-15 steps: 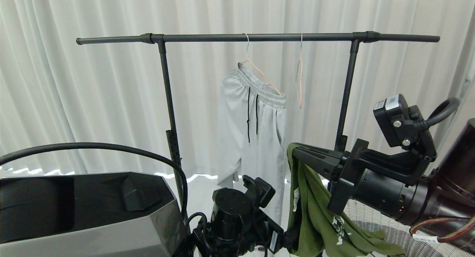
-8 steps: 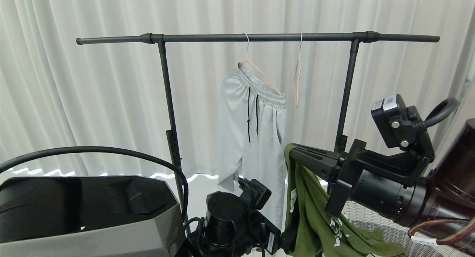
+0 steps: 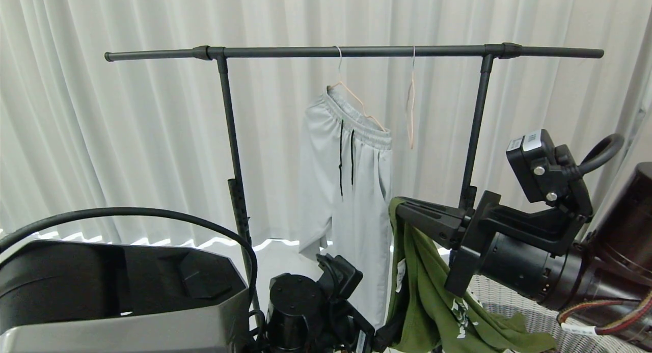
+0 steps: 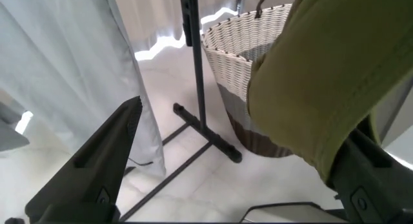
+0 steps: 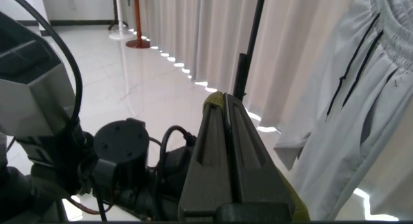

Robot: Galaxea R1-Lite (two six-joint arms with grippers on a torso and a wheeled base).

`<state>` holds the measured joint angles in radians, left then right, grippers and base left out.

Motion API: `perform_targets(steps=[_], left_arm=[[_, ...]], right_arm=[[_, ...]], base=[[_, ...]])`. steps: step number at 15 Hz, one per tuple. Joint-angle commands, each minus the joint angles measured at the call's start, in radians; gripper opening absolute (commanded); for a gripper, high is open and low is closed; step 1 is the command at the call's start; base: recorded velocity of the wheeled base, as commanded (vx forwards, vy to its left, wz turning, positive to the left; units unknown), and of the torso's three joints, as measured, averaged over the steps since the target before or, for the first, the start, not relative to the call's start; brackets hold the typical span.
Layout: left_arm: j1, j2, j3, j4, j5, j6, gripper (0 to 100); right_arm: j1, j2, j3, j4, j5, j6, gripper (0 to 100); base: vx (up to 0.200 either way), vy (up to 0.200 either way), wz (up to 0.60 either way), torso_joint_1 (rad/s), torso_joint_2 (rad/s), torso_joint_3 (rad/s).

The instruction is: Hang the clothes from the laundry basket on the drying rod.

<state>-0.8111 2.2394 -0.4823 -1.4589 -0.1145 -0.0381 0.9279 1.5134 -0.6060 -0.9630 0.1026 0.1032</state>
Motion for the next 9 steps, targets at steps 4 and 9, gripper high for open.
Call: perform_targets(steps=[4, 9], left_arm=[[0.010, 0.034, 0.001, 0.000, -0.001, 0.063, 100], [0.010, 0.045, 0.016, -0.060, 0.001, 0.078, 0]], right_arm=[[0.002, 0.005, -0.003, 0.000, 0.000, 0.000, 0], [0.002, 0.008, -0.015, 0.000, 0.002, 0.001, 0]], base=[[0.000, 0.000, 0.00, 0.000, 0.00, 0.000], [0.000, 0.000, 0.00, 0.000, 0.00, 0.000]])
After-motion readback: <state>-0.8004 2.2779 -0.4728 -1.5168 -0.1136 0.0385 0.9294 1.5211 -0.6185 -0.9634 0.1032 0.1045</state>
